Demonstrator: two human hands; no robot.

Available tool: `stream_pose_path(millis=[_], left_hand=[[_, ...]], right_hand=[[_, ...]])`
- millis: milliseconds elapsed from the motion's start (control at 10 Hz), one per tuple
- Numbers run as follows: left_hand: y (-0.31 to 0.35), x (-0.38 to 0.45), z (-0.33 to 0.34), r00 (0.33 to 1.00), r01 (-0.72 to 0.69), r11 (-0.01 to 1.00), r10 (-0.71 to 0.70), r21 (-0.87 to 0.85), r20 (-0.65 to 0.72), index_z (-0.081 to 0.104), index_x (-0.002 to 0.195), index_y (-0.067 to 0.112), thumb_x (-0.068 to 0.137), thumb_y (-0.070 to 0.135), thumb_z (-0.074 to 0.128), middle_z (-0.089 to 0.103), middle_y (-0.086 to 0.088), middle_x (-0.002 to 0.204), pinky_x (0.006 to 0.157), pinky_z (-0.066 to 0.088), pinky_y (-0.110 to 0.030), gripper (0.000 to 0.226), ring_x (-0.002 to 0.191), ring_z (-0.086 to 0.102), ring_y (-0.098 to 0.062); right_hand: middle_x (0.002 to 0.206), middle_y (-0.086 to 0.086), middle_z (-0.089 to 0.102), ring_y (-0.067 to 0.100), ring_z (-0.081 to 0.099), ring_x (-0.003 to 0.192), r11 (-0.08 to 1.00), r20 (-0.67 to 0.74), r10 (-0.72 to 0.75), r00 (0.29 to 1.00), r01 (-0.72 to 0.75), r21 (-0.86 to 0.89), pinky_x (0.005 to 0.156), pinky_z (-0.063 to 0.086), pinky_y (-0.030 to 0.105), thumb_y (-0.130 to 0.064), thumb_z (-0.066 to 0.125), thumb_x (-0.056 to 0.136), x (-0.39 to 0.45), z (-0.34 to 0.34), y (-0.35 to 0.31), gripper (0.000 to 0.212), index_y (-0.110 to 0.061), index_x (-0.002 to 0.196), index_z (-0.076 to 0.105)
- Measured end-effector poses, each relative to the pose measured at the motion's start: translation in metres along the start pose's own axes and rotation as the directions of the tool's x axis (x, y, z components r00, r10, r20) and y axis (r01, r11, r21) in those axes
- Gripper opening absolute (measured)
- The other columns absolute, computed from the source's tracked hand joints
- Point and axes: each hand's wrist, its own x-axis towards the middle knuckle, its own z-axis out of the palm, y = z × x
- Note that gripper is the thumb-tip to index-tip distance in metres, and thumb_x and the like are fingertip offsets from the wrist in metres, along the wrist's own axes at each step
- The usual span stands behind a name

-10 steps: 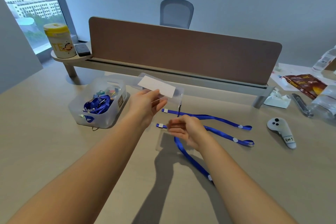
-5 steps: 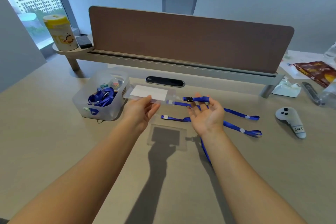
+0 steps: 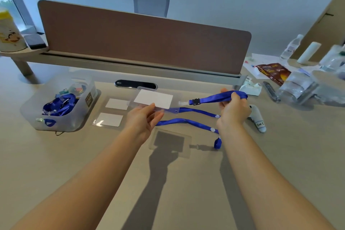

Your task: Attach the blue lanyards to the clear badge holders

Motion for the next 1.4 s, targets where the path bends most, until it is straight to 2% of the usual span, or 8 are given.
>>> stream_pose_path(millis=[300,400,500,700,800,1000,1200,1400], left_hand=[[-0.008,0.035,-0.098,0.979,0.031,0.999,-0.033,-0.013,-0.201,0.05,0.071,0.006,0.092,0.007,0.046,0.054,-0.008,0.072,0.043,0.055,-0.015,0.021,0.061,0.062,-0.012],[-0.011,0.046,-0.134,0.959,0.059,0.998,-0.061,-0.015,-0.278,0.051,0.072,0.007,0.092,0.006,0.046,0.055,-0.008,0.074,0.045,0.055,-0.016,0.02,0.062,0.061,-0.012],[-0.013,0.057,-0.162,0.947,0.074,0.997,-0.066,0.014,-0.315,0.05,0.072,0.007,0.092,0.006,0.044,0.053,-0.008,0.075,0.046,0.054,-0.016,0.022,0.07,0.055,-0.014],[-0.013,0.079,-0.194,0.925,0.076,0.996,-0.055,0.042,-0.375,0.048,0.069,0.008,0.093,0.004,0.043,0.051,-0.008,0.073,0.054,0.056,-0.016,0.025,0.068,0.053,-0.015],[-0.014,0.086,-0.197,0.919,0.075,0.996,-0.046,0.058,-0.392,0.048,0.067,0.006,0.092,0.004,0.044,0.051,-0.008,0.072,0.078,0.056,-0.027,0.025,0.068,0.053,-0.015],[-0.017,0.093,-0.198,0.855,0.171,0.972,-0.065,0.161,-0.514,0.052,0.064,0.002,0.087,0.007,0.056,0.053,-0.013,0.067,0.037,0.052,-0.017,0.024,0.059,0.054,-0.019],[-0.016,0.093,-0.204,0.842,0.257,0.921,-0.064,0.294,-0.536,0.055,0.06,0.004,0.084,0.017,0.062,0.053,-0.012,0.063,0.028,0.046,-0.015,0.028,0.052,0.05,-0.02],[-0.005,0.063,-0.201,0.897,0.249,0.784,0.034,0.568,-0.44,0.052,0.059,0.007,0.087,0.015,0.053,0.055,-0.013,0.065,0.035,0.046,-0.014,0.029,0.053,0.051,-0.02]], right_hand=[[0.072,0.008,0.058,0.015,0.059,0.066,0.948,-0.003,0.306,0.952,-0.305,-0.085,0.068,0.051,0.03,0.006,0.035,0.089,-0.02,0.0,0.098,0.028,-0.01,0.068,0.045],[0.074,0.006,0.056,0.014,0.057,0.065,0.885,-0.03,0.43,0.902,-0.428,-0.186,0.083,0.052,0.035,0.001,0.04,0.092,-0.028,0.002,0.138,0.018,-0.007,0.082,0.053],[0.084,0.009,0.057,0.018,0.059,0.075,0.822,-0.072,0.503,0.861,-0.502,-0.267,0.082,0.05,0.032,-0.004,0.045,0.093,-0.034,0.005,0.168,0.025,-0.003,0.117,0.051],[0.102,0.016,0.058,0.023,0.061,0.082,0.726,-0.135,0.626,0.768,-0.637,-0.259,0.082,0.052,0.036,0.0,0.048,0.091,-0.044,0.011,0.2,0.025,0.001,0.116,0.052],[0.111,0.019,0.059,0.025,0.06,0.087,0.718,-0.171,0.62,0.766,-0.641,-0.272,0.079,0.051,0.035,0.0,0.049,0.09,-0.044,0.01,0.208,0.028,0.002,0.118,0.051],[0.119,0.023,0.06,0.028,0.06,0.089,0.698,-0.224,0.585,0.78,-0.624,-0.352,0.085,0.052,0.037,0.001,0.049,0.09,-0.035,0.002,0.208,0.034,0.004,0.123,0.049],[0.101,0.023,0.06,0.029,0.061,0.083,0.599,-0.149,0.607,0.781,-0.572,-0.56,0.077,0.052,0.036,-0.01,0.049,0.093,-0.033,-0.004,0.202,0.023,0.003,0.111,0.053],[0.069,0.013,0.05,0.022,0.046,0.056,0.392,0.04,0.446,0.894,-0.155,-0.907,0.052,0.038,0.029,-0.012,0.047,0.088,-0.039,-0.015,0.188,0.017,-0.009,0.071,0.048]])
